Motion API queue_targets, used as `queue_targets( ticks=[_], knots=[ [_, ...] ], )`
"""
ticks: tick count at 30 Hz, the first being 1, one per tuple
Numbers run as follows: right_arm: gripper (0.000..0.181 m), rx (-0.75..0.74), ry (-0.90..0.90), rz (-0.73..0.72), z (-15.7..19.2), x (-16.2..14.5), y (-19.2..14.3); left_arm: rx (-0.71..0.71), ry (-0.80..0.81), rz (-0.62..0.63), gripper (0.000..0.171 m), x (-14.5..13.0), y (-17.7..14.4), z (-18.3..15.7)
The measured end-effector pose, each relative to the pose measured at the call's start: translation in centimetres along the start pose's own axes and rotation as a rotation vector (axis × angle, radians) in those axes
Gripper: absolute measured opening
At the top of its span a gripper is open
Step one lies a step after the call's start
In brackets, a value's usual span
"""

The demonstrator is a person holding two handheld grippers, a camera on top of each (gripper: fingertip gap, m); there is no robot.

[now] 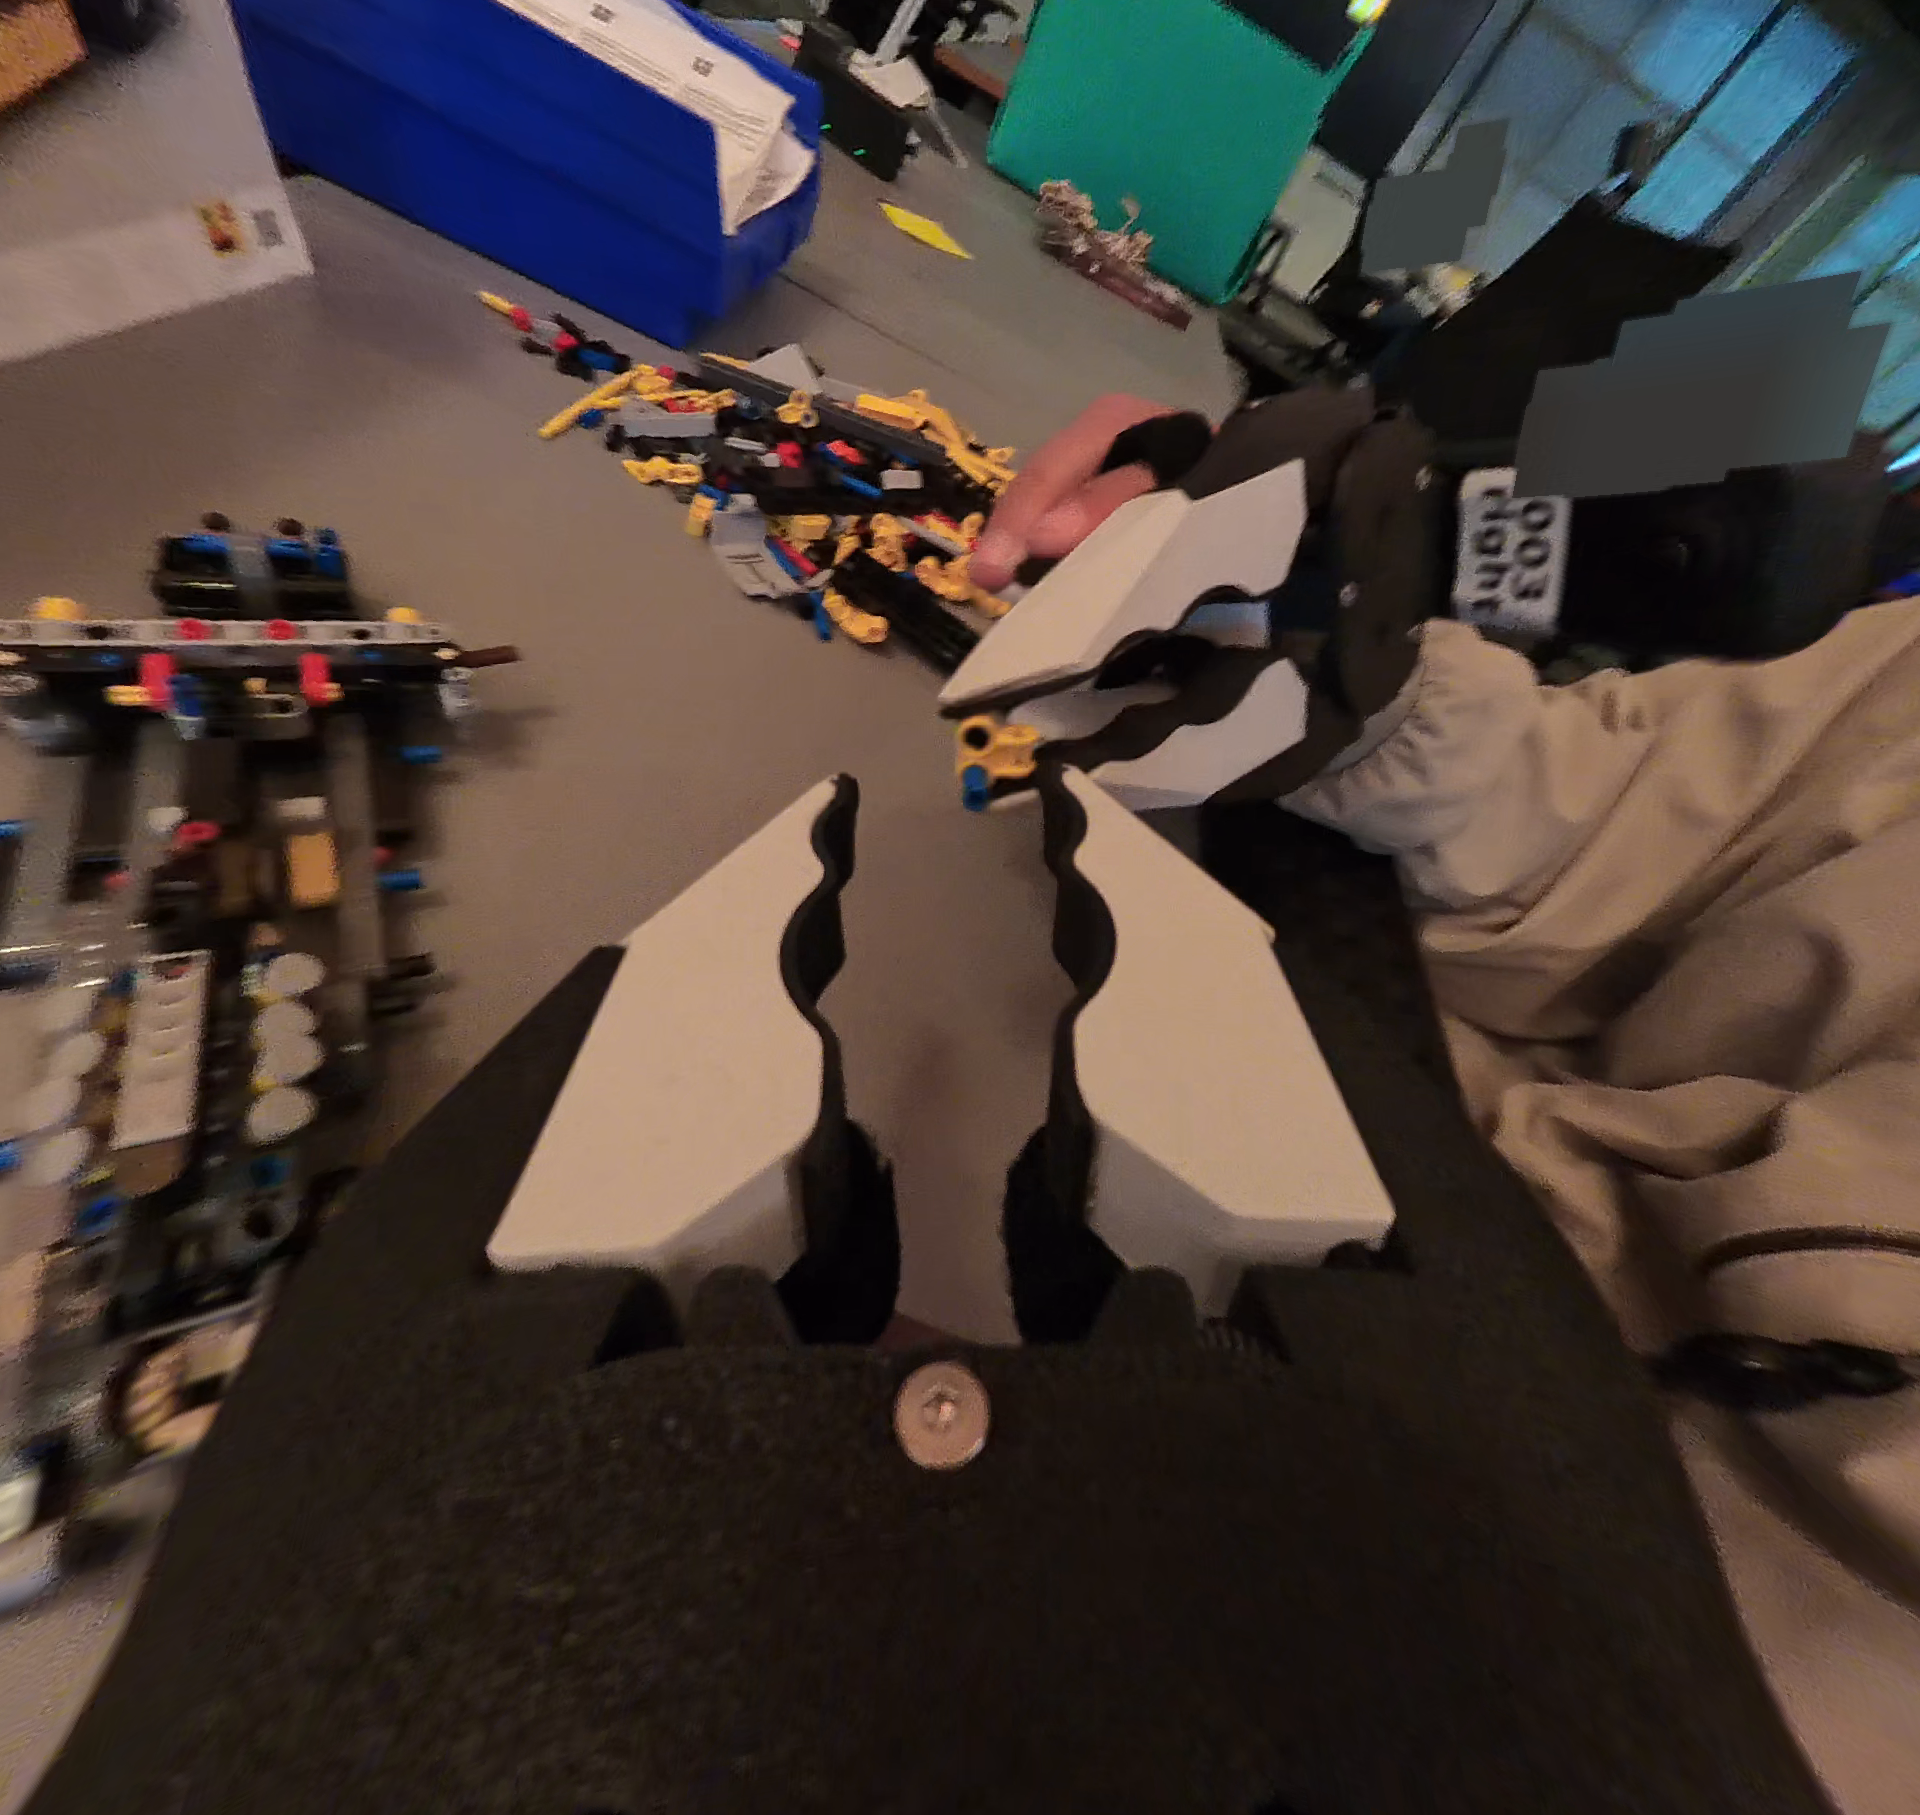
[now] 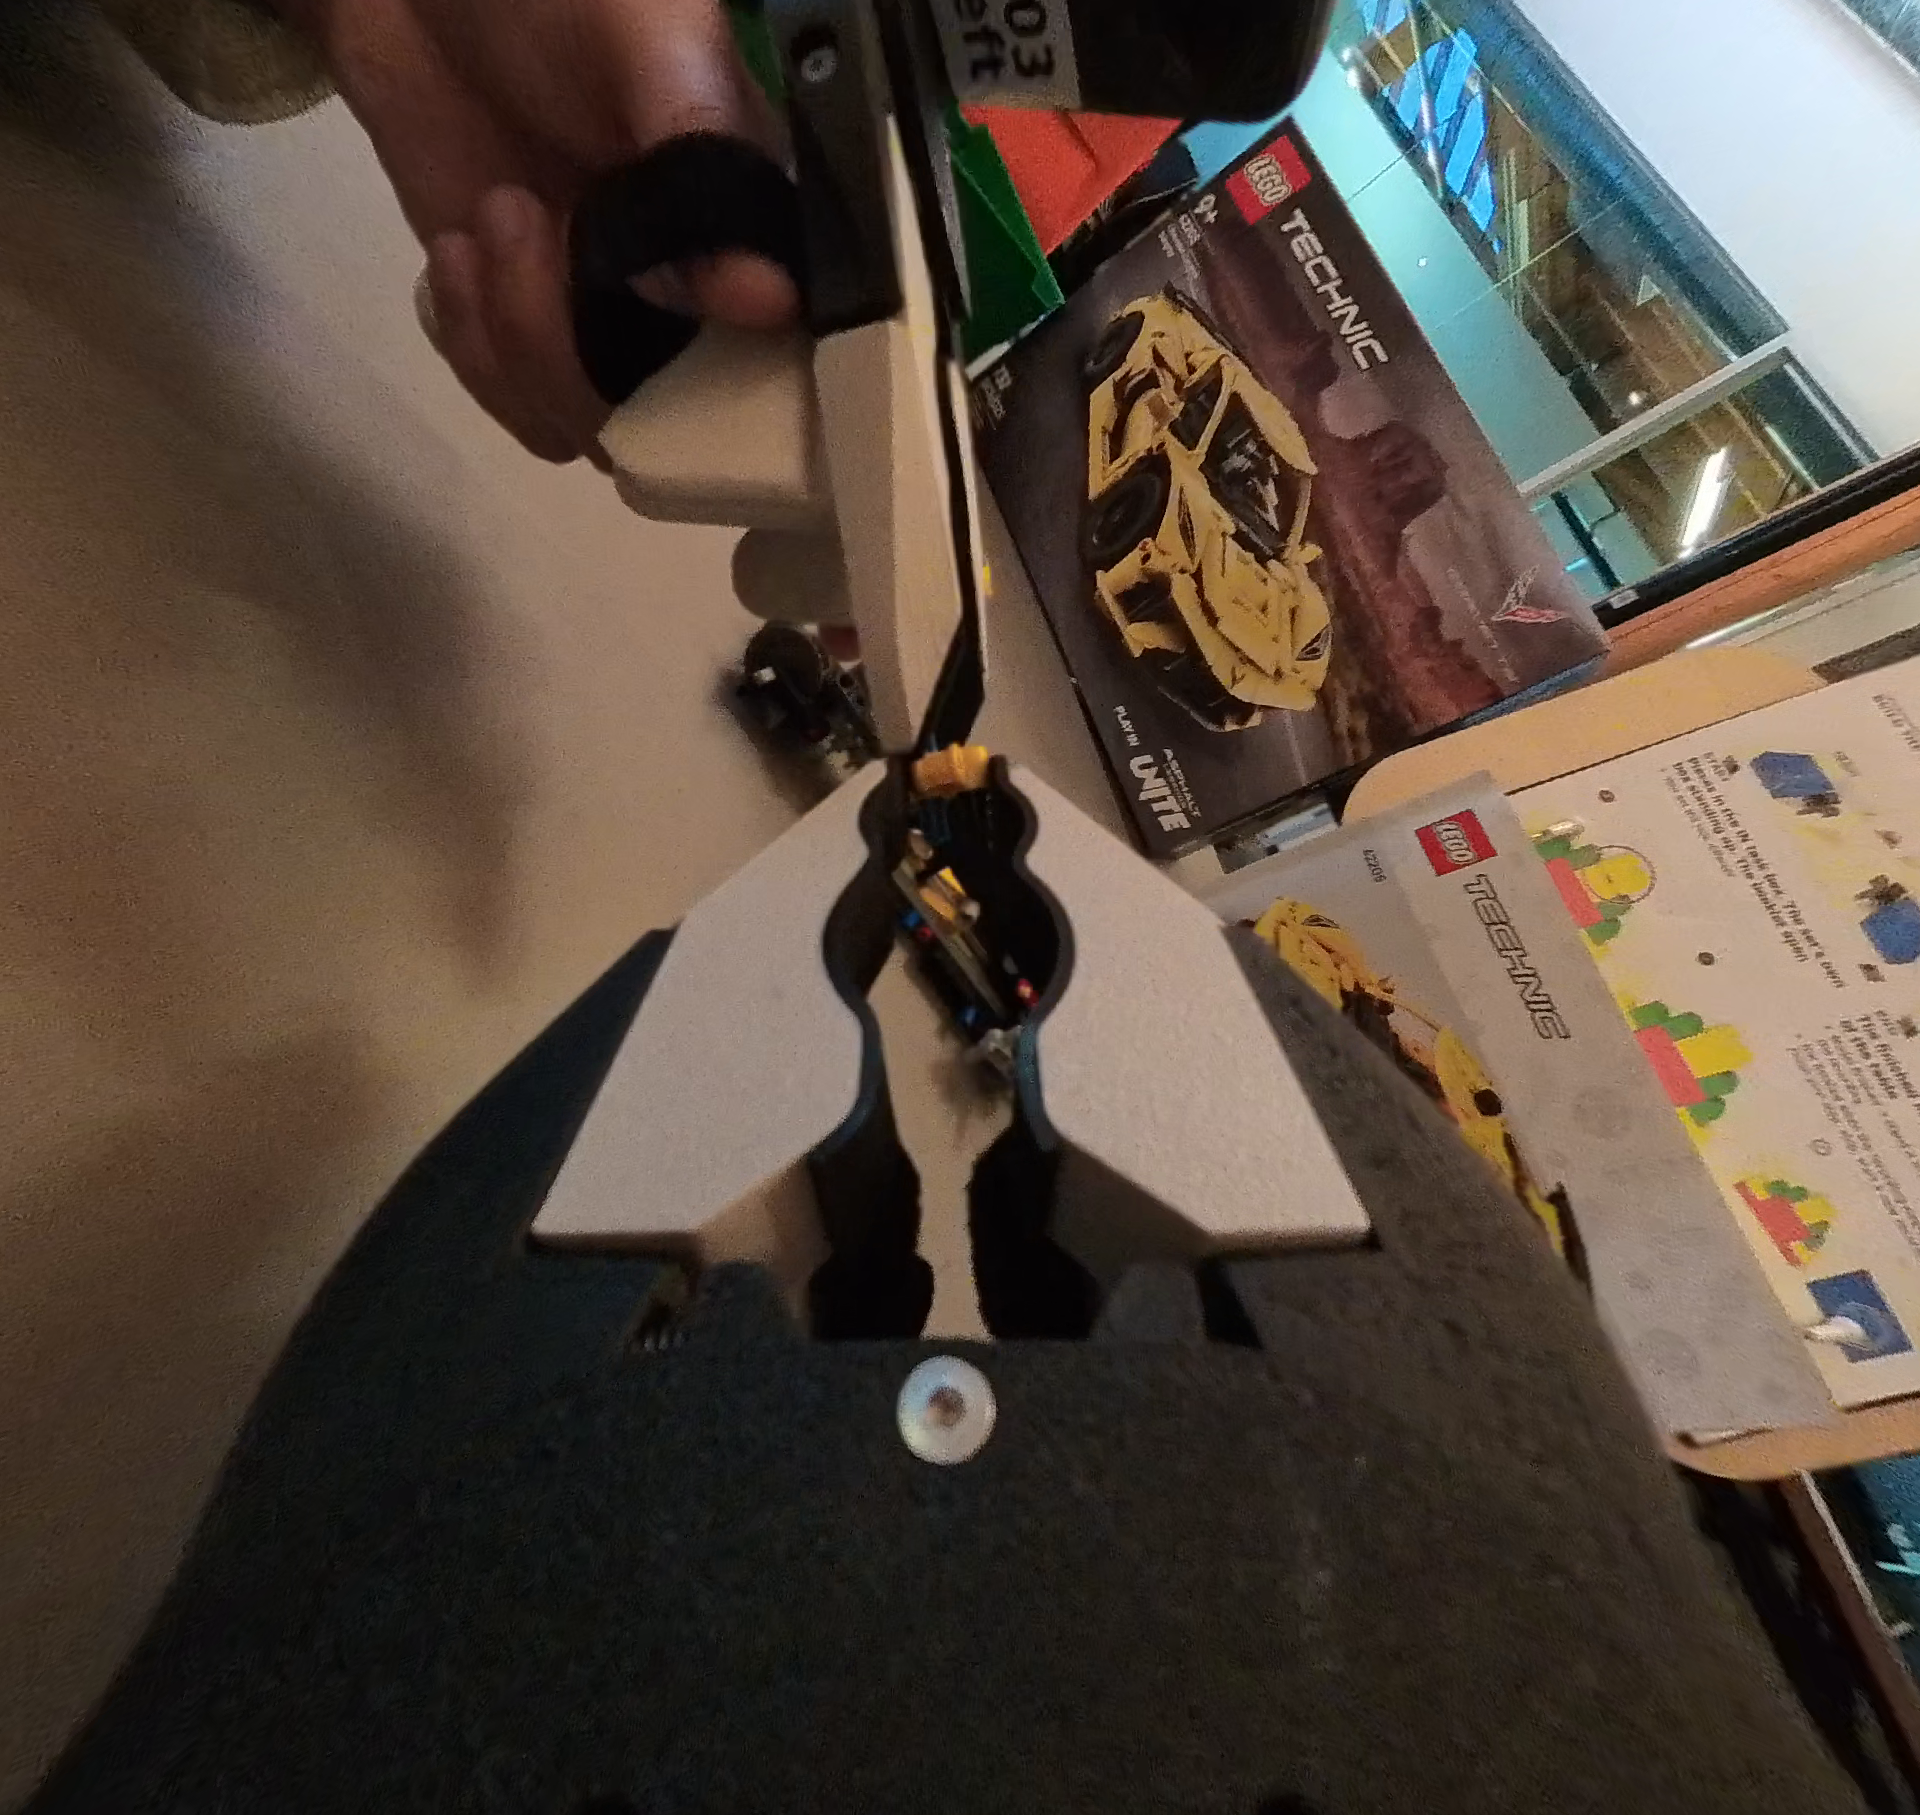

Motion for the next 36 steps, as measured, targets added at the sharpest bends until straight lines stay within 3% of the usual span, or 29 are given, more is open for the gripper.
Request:
queue_targets(
  ticks=[4, 10, 13, 15, 18, 20, 22, 24, 36],
  knots=[
    [0.014, -0.005, -0.053, 0.013, 0.5, 0.2, 0.5, -0.073, -0.048, -0.035, 0.016, 0.1, 0.4, -0.1],
    [0.014, 0.004, -0.039, 0.054, 0.7, 0.1, 0.5, -0.023, 0.007, -0.002, 0.015, -0.2, 0.6, 0.0],
    [0.014, 0.057, 0.125, -0.013, 0.6, 0.4, -0.2, -0.027, 0.119, -0.01, 0.015, -0.1, 0.2, -0.8],
    [0.018, 0.181, 0.325, -0.137, 0.1, 0.7, -1.3, -0.071, 0.195, -0.057, 0.015, 0.3, -0.4, -2.0],
    [0.035, 0.547, 0.695, -0.331, -1.8, 1.1, -3.1, -0.131, 0.268, -0.156, 0.014, 1.0, -1.5, -3.5],
    [0.029, 0.691, 0.791, -0.393, -2.1, 1.2, -3.5, -0.161, 0.279, -0.182, 0.014, 1.2, -1.6, -4.0],
    [0.015, 0.695, 0.815, -0.423, -2.3, 1.5, -3.5, -0.17, 0.301, -0.178, 0.014, 1.1, -1.5, -4.3],
    [0.012, 0.703, 0.813, -0.414, -2.1, 1.7, -3.3, -0.186, 0.309, -0.188, 0.014, 1.1, -1.4, -4.7],
    [0.008, 0.699, 0.791, -0.393, -1.7, 1.5, -3.0, -0.172, 0.311, -0.171, 0.014, 1.1, -1.4, -4.6]
  ],
)
Point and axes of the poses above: each gripper's, where its closed fingertips meet, y out along the fingers, x out of its top, z = x × y across the jaws, the point moved 6 cm from there along -y, back along the fingers, and after that the axes turned 14 degrees about z, right-handed, at the moved point
